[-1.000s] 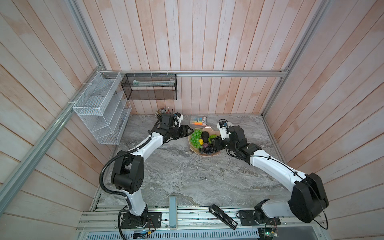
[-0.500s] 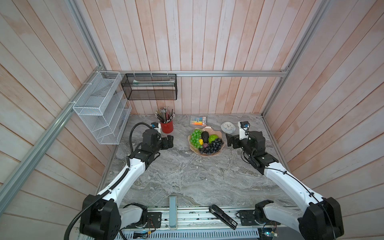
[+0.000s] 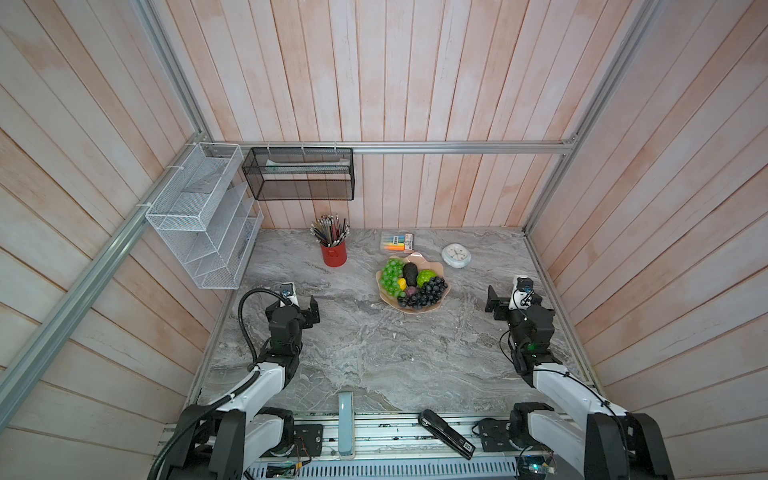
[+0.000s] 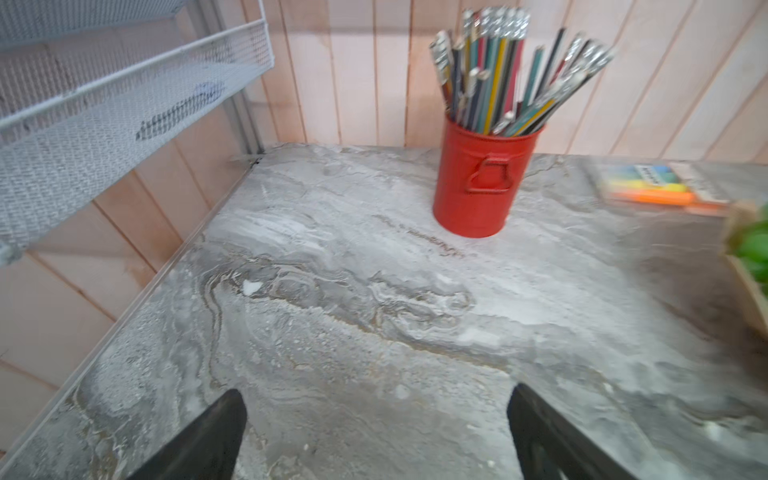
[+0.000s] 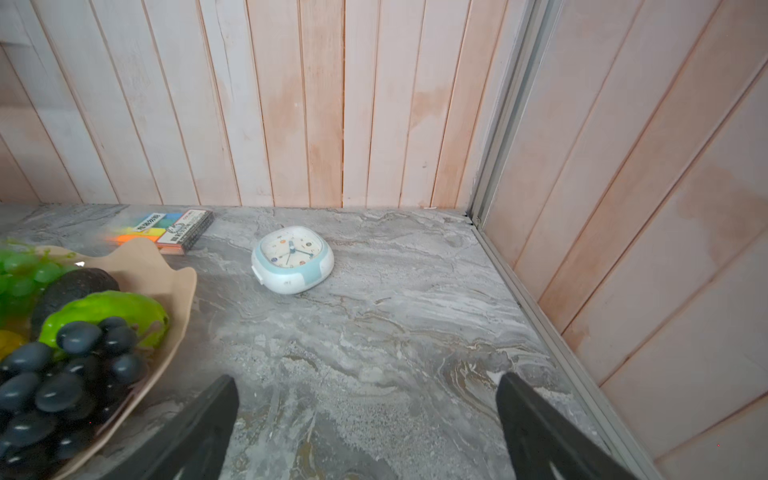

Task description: Place and organize the fake fruits in the fruit bowl

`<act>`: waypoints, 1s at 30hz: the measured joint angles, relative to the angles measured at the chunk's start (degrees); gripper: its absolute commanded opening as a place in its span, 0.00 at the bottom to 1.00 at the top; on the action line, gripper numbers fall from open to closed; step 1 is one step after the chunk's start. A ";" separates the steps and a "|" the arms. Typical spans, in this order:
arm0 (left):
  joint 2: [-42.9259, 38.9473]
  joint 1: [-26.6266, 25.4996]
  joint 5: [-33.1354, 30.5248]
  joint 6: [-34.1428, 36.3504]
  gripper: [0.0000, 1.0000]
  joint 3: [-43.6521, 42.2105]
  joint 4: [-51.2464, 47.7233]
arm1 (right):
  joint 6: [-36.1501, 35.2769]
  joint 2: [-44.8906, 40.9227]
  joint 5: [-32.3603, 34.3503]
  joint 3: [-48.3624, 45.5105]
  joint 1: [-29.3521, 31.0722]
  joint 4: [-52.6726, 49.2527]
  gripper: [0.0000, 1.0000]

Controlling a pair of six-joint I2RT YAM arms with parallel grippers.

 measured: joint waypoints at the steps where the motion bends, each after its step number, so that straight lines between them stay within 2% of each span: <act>1: 2.25 0.13 0.00 0.48 1.00 -0.85 3.34 | 0.04 2.27 0.02 -1.18 -0.24 2.29 0.98; 5: 8.31 0.52 0.31 2.01 1.00 -1.57 12.02 | 0.44 11.15 -1.64 -1.88 -2.05 9.25 0.98; 10: 14.56 2.40 1.57 2.38 1.00 -1.25 22.95 | 3.56 18.34 -7.58 -0.83 -8.76 16.31 0.98; 14: 20.28 3.87 2.84 1.84 1.00 -1.22 28.83 | 3.50 23.56 -11.93 -0.83 -8.52 23.06 0.98; 19: 20.90 5.99 4.59 0.57 1.00 -0.85 29.88 | 3.08 24.39 -14.14 -0.31 -7.98 23.41 0.98; 30: 20.85 6.19 6.10 -0.07 1.00 -0.55 30.10 | 2.99 24.35 -14.25 0.20 -7.61 23.45 0.98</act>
